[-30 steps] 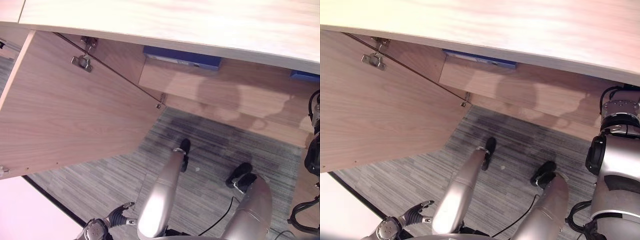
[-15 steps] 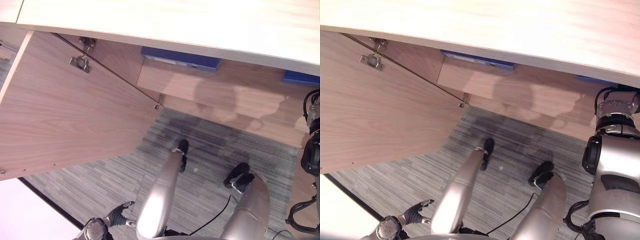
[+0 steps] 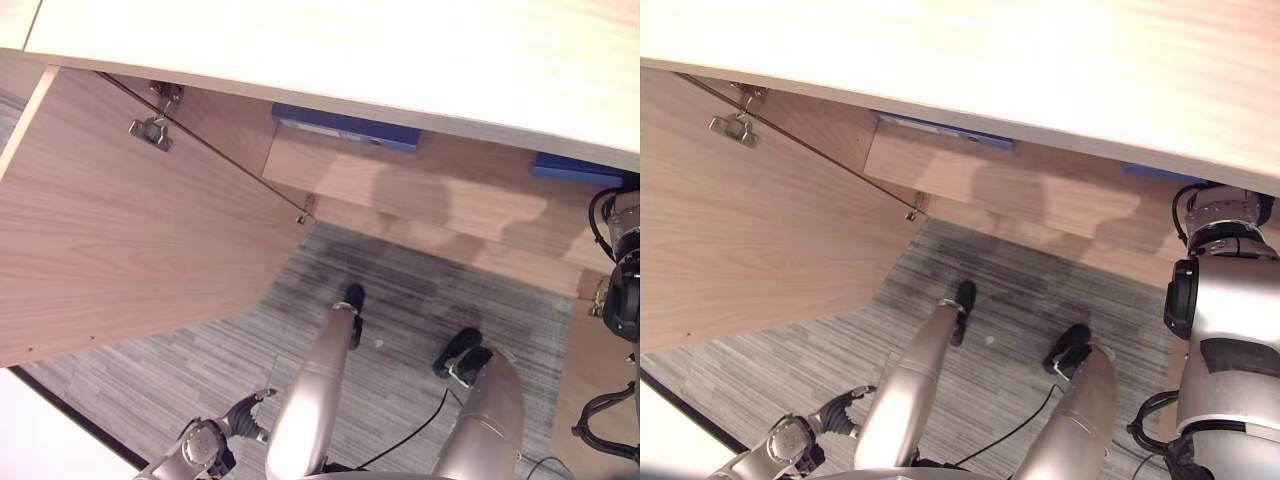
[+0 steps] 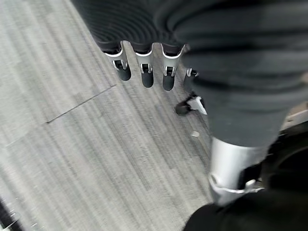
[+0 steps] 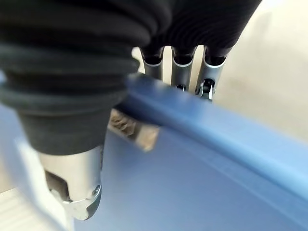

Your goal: Put the empty folder in the office cabinet

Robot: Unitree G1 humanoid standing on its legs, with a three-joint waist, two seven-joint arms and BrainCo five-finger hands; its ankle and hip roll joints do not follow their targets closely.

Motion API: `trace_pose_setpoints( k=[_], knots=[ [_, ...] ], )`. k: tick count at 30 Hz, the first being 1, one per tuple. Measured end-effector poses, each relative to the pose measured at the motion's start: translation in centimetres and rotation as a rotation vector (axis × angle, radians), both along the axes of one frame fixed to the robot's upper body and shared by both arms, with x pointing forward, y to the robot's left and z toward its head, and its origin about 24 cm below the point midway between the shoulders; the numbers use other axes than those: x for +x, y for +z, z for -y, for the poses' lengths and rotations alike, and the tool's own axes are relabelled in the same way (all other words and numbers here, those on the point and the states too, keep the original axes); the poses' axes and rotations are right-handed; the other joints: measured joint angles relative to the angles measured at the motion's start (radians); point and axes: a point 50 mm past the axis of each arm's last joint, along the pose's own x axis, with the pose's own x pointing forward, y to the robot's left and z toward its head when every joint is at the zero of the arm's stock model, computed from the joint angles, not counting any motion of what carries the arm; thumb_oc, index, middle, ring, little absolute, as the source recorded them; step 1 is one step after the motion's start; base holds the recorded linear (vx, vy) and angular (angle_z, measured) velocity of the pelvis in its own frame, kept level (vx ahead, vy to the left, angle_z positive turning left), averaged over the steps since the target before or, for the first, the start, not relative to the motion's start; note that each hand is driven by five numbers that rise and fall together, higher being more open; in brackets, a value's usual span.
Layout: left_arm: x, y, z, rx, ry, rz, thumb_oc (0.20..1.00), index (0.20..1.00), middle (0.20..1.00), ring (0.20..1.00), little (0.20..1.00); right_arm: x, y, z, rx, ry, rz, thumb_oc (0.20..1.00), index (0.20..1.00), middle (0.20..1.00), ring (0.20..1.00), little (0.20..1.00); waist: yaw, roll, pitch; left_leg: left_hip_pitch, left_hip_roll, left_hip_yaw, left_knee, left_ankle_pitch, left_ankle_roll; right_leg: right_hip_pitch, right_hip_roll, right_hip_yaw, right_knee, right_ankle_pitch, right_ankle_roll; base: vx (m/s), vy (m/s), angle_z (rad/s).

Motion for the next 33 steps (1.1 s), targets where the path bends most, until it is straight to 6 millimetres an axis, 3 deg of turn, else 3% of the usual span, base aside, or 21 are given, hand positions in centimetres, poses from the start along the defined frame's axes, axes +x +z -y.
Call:
trace_pose_setpoints(
  k=[5,11,15,16,22,28,33],
  knots=[
    [0.0,-0.5,0.7,-0.004,0.027,0.008,1.0,1.0,1.0,1.0,1.0,0.3,-0.5,-0.6,0.013,-0.001,-0.056,1.0,1.0,1.0,1.0,1.0,-0.009,-0.002,-0.001,0.017,0.0,0.001,-0.005,-0.002,0.003,0.021,0.001,-0.003,-0.01,0.003,-0.005,0.0,0.0,0.0],
    [0.4,-0.8,0.9,0.018,0.062,0.011,1.0,1.0,1.0,1.0,1.0,1.0,-2.9,-2.5,0.035,0.012,-0.118,1.0,1.0,1.0,1.0,1.0,-0.02,-0.008,-0.004,0.053,0.002,0.002,-0.024,-0.006,0.005,0.05,0.003,-0.004,-0.027,0.002,-0.003,0.01,-0.004,-0.02],
    [0.5,-1.1,1.3,0.018,0.093,0.017,1.0,1.0,1.0,1.0,1.0,2.5,-4.8,-5.8,0.034,0.058,-0.129,1.0,1.0,1.0,1.0,1.0,-0.041,-0.024,-0.013,0.061,0.02,0.0,-0.049,-0.001,-0.003,0.055,0.033,-0.001,-0.058,0.006,0.002,-0.01,0.011,-0.12],
    [0.7,-1.5,1.4,0.033,0.118,0.006,1.0,1.0,1.0,1.0,1.0,3.2,-5.3,-7.5,0.038,0.069,-0.125,1.0,1.0,1.0,1.0,1.0,-0.05,-0.031,-0.017,0.064,0.032,0.005,-0.058,0.0,-0.005,0.054,0.045,0.0,-0.069,0.009,-0.001,-0.01,0.012,-0.12],
    [1.4,-1.7,1.1,0.06,0.161,0.009,1.0,1.0,1.0,1.0,1.0,4.7,-5.0,-11.1,0.045,0.109,-0.096,1.0,1.0,1.0,1.0,1.0,-0.087,-0.033,-0.017,0.067,0.047,0.006,-0.072,0.002,-0.008,0.05,0.067,0.002,-0.08,0.016,-0.014,-0.01,0.006,-0.07],
    [1.1,-2.1,1.4,0.033,0.212,-0.019,1.0,1.0,1.0,1.0,1.0,5.1,-4.3,-11.9,0.045,0.123,-0.094,1.0,1.0,1.0,1.0,1.0,-0.091,-0.033,-0.017,0.068,0.053,0.006,-0.079,0.003,-0.01,0.047,0.07,0.001,-0.081,0.013,-0.019,0.0,0.001,-0.01],
    [1.0,-2.1,1.2,0.01,0.255,-0.032,1.0,1.0,1.0,1.0,1.0,6.2,-0.8,-12.5,-0.09,0.218,-0.07,1.0,1.0,1.0,1.0,1.0,-0.095,-0.034,-0.008,0.052,0.055,0.007,-0.085,0.012,-0.023,0.024,0.071,0.004,-0.08,0.019,-0.024,0.0,0.006,-0.01]
  ],
)
